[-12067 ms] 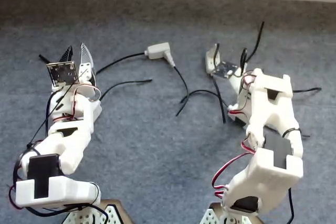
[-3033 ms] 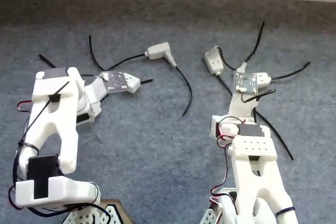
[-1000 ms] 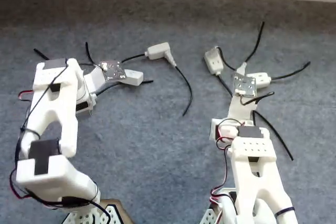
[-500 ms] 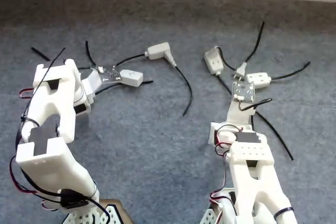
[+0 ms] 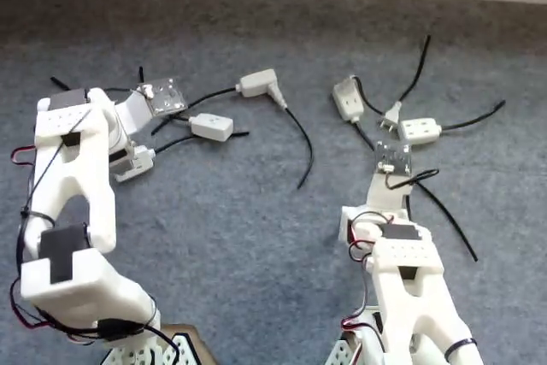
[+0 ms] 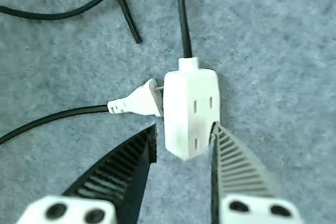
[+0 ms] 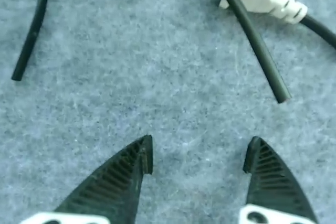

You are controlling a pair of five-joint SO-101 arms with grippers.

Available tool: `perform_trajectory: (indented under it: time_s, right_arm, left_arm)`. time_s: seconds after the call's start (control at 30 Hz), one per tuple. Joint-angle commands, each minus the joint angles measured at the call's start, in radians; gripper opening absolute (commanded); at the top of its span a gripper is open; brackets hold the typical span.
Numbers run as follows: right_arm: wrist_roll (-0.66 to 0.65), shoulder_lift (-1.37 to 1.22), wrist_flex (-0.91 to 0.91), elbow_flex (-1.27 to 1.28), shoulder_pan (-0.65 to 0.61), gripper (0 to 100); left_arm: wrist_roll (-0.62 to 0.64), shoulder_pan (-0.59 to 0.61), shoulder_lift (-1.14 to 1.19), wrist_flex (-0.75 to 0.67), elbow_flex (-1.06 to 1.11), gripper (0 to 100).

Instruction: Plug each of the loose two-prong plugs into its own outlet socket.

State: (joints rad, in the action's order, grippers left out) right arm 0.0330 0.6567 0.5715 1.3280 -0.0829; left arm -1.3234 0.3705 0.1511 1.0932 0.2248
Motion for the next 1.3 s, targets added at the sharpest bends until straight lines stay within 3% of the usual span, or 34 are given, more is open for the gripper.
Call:
perform_trajectory:
  time_s: [0.0, 0.2, 0.3, 0.5, 0.73, 0.93, 1.27]
  right_arm:
    - [-0.029, 0.015, -0.030, -0.001, -0.008, 27.5]
    - [-0.032, 0.015, -0.030, -0.001, -0.022, 27.5]
    - [-0.032, 0.016, -0.030, -0.001, -0.022, 27.5]
    - [-0.031, 0.015, -0.031, -0.001, -0.022, 27.5]
    - [-0.029, 0.010, -0.059, 0.001, -0.022, 27.5]
    - [-0.028, 0.018, -0.064, 0.002, -0.019, 27.5]
    - [-0.028, 0.018, -0.064, -0.001, -0.016, 27.5]
  left_arm:
    - [-0.014, 0.021, 0.081, -0.089, -0.031, 19]
    - [-0.014, 0.018, 0.173, -0.107, -0.077, 19]
    - [-0.015, 0.013, 0.179, -0.044, -0.093, 18]
    - [-0.015, -0.050, 0.179, 0.262, -0.254, 0]
    - [0.021, -0.236, 0.180, 0.637, -0.390, 1]
    - [0.454, -0.464, 0.188, 0.644, -0.392, 1]
    - [1.034, -0.759, 0.180, 0.555, -0.394, 1]
